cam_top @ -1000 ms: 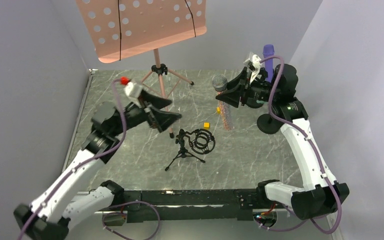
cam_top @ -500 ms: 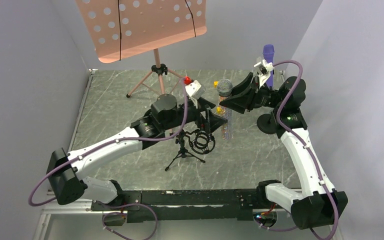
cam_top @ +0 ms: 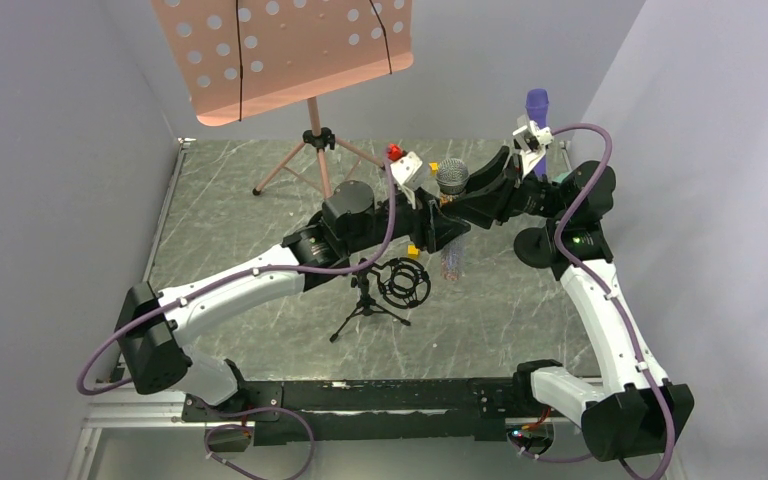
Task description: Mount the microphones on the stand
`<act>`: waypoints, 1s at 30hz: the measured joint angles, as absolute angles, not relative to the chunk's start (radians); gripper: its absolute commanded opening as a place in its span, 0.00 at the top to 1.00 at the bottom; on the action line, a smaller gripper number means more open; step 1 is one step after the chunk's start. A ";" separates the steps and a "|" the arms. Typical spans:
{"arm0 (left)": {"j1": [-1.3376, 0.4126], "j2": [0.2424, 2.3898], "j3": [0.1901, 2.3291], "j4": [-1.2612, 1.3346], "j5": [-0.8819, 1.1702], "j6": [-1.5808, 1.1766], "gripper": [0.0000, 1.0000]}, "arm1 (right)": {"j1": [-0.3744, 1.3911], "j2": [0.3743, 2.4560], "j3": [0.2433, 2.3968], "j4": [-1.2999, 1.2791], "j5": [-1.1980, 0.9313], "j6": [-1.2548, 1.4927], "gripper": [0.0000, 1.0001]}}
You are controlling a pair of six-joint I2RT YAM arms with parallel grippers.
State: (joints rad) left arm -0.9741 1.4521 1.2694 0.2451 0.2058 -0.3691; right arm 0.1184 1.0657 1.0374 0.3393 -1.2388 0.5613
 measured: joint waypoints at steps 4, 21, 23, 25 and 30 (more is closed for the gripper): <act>-0.981 1.464 1.288 0.240 0.220 -0.381 0.93 | 0.110 1.065 1.036 0.348 -1.239 0.558 0.80; -0.952 1.323 1.283 0.167 0.278 -0.346 1.00 | -0.008 1.032 1.165 0.395 -1.496 0.565 0.00; -0.937 1.266 1.281 0.140 0.272 -0.326 1.00 | -0.052 1.020 1.155 0.509 -1.516 0.647 0.00; -0.924 1.213 1.281 0.115 0.273 -0.302 1.00 | -0.082 1.007 1.112 0.641 -1.528 0.739 0.00; -0.916 1.149 1.297 0.025 0.318 -0.237 1.00 | -0.089 0.974 0.929 0.672 -1.553 0.745 0.00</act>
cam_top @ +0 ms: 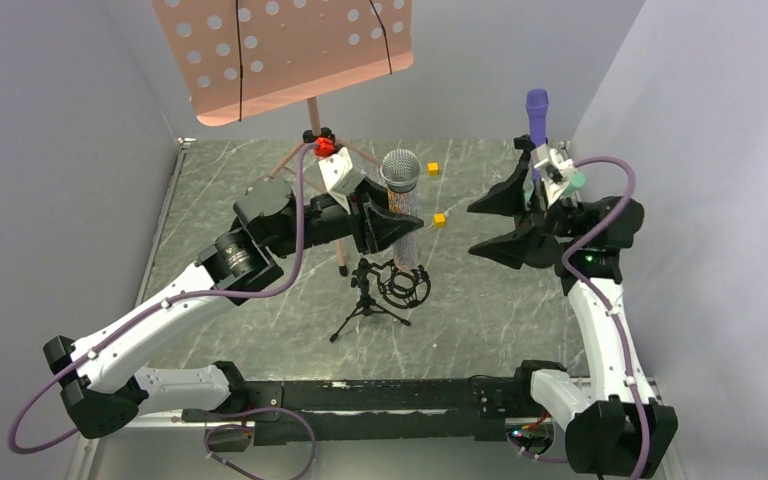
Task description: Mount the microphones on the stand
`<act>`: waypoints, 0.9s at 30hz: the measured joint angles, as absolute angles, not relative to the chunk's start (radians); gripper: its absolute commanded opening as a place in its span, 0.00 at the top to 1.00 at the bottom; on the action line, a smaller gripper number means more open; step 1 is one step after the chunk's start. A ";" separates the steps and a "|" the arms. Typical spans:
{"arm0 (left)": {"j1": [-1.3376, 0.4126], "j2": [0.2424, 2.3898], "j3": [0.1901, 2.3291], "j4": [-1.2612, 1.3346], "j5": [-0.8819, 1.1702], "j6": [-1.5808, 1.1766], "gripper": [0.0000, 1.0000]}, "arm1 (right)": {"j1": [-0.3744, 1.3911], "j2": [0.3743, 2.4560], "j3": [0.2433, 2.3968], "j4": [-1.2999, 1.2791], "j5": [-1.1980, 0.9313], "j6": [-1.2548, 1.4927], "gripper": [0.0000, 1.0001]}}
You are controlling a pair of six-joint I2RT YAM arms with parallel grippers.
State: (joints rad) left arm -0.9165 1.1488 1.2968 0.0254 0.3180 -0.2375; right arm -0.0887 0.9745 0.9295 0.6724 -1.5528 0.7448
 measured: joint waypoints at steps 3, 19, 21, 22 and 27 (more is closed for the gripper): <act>-0.917 1.149 1.298 -0.022 0.354 -0.200 1.00 | -0.093 0.979 0.805 0.656 -1.554 0.696 0.00; -0.917 1.269 1.296 -0.074 0.447 -0.149 1.00 | -0.141 0.953 0.798 -0.257 -1.421 -0.216 0.00; -0.917 1.275 1.296 -0.073 0.448 -0.145 1.00 | -0.141 0.954 0.798 -0.295 -1.413 -0.250 0.00; -0.917 1.276 1.296 -0.074 0.449 -0.143 1.00 | -0.141 0.954 0.798 -0.310 -1.411 -0.265 0.00; -0.917 1.276 1.283 -0.069 0.449 -0.133 1.00 | -0.141 0.954 0.798 -0.350 -1.395 -0.303 0.00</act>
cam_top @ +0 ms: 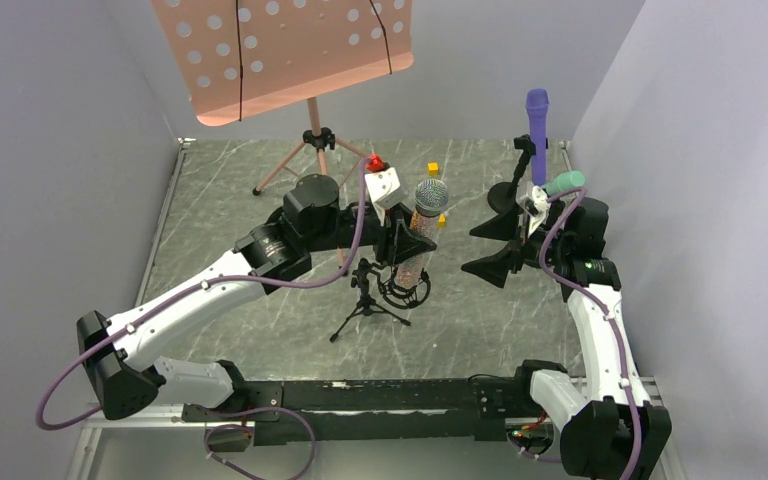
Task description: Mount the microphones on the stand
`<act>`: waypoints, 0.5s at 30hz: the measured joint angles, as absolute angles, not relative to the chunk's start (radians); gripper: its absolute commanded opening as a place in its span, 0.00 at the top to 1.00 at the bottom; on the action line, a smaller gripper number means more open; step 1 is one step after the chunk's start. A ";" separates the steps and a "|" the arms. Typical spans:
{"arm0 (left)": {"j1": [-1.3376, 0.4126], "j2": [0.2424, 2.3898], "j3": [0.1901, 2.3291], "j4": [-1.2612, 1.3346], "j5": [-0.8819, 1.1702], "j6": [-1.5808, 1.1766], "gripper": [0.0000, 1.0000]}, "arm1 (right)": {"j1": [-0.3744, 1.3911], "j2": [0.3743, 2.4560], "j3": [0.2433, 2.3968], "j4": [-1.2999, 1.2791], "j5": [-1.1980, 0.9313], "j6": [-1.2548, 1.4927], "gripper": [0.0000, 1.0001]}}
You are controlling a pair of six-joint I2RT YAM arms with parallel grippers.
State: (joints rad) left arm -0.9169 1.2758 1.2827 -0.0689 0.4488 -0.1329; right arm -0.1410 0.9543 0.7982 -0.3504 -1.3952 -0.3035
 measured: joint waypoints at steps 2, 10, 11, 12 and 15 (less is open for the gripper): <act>-0.917 1.276 1.275 -0.063 0.449 -0.132 1.00 | -0.141 0.954 0.798 -0.355 -1.392 -0.310 0.00; -0.917 1.231 1.211 -0.008 0.456 -0.122 1.00 | -0.141 0.955 0.798 -0.358 -1.390 -0.319 0.00; -0.917 1.224 1.204 -0.004 0.457 -0.117 1.00 | -0.141 0.956 0.798 -0.358 -1.389 -0.321 0.00; -0.917 1.217 1.197 -0.003 0.459 -0.112 1.00 | -0.141 0.956 0.798 -0.358 -1.387 -0.322 0.00; -0.917 1.205 1.188 -0.004 0.469 -0.093 1.00 | -0.141 0.957 0.798 -0.358 -1.386 -0.323 0.00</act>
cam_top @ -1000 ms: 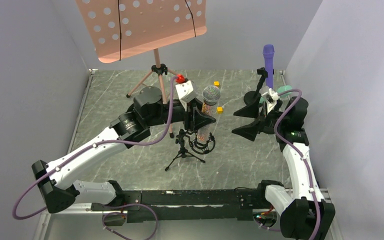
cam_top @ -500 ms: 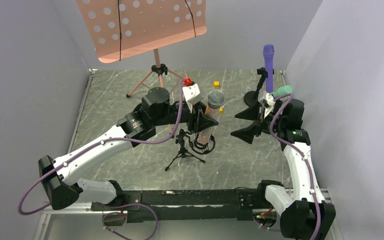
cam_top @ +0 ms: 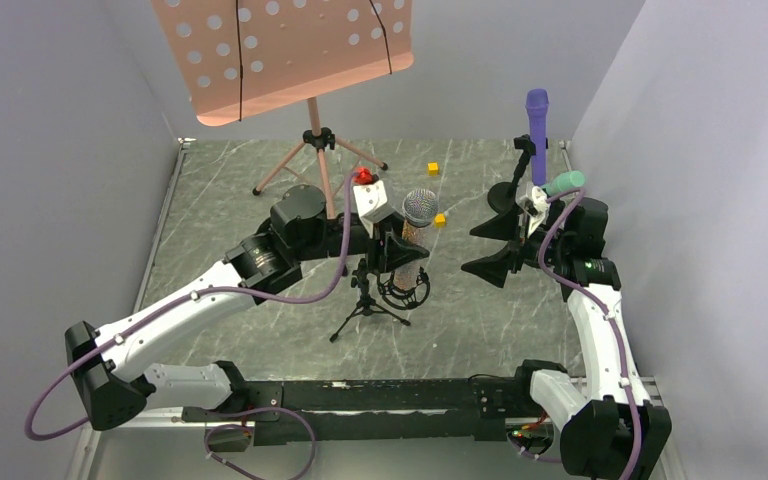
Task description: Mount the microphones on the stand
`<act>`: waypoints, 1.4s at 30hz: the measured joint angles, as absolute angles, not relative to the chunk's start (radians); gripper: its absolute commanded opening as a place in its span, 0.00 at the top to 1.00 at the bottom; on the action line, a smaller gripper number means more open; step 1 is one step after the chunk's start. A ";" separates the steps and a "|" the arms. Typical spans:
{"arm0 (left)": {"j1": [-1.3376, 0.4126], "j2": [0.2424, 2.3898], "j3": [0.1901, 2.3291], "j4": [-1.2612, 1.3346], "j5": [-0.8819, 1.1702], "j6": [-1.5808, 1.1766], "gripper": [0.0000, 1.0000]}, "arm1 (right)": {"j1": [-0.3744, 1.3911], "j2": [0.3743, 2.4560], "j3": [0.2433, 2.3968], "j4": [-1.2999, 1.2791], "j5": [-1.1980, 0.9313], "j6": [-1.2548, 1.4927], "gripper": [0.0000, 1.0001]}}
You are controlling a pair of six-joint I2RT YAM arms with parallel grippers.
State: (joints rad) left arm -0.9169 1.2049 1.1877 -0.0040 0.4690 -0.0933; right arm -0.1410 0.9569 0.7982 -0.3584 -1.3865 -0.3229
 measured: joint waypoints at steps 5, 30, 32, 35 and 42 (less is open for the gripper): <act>-0.922 1.196 1.188 -0.023 0.481 -0.035 1.00 | -0.141 0.961 0.798 -0.358 -1.386 -0.323 0.00; -0.953 1.226 1.211 -0.088 0.487 0.115 1.00 | -0.141 0.968 0.798 -0.358 -1.369 -0.335 0.00; -0.953 1.233 1.212 -0.094 0.492 0.115 1.00 | -0.141 0.968 0.798 -0.359 -1.368 -0.337 0.00; -0.953 1.230 1.194 -0.075 0.493 0.110 1.00 | -0.141 0.968 0.798 -0.358 -1.367 -0.339 0.00; -0.952 1.192 1.089 0.051 0.493 0.091 1.00 | -0.141 0.968 0.798 -0.359 -1.365 -0.342 0.00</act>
State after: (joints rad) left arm -0.9524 1.1923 1.0893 0.0513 0.4931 0.0910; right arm -0.1410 0.9680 0.7982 -0.3588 -1.3651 -0.3416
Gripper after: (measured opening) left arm 0.443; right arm 0.995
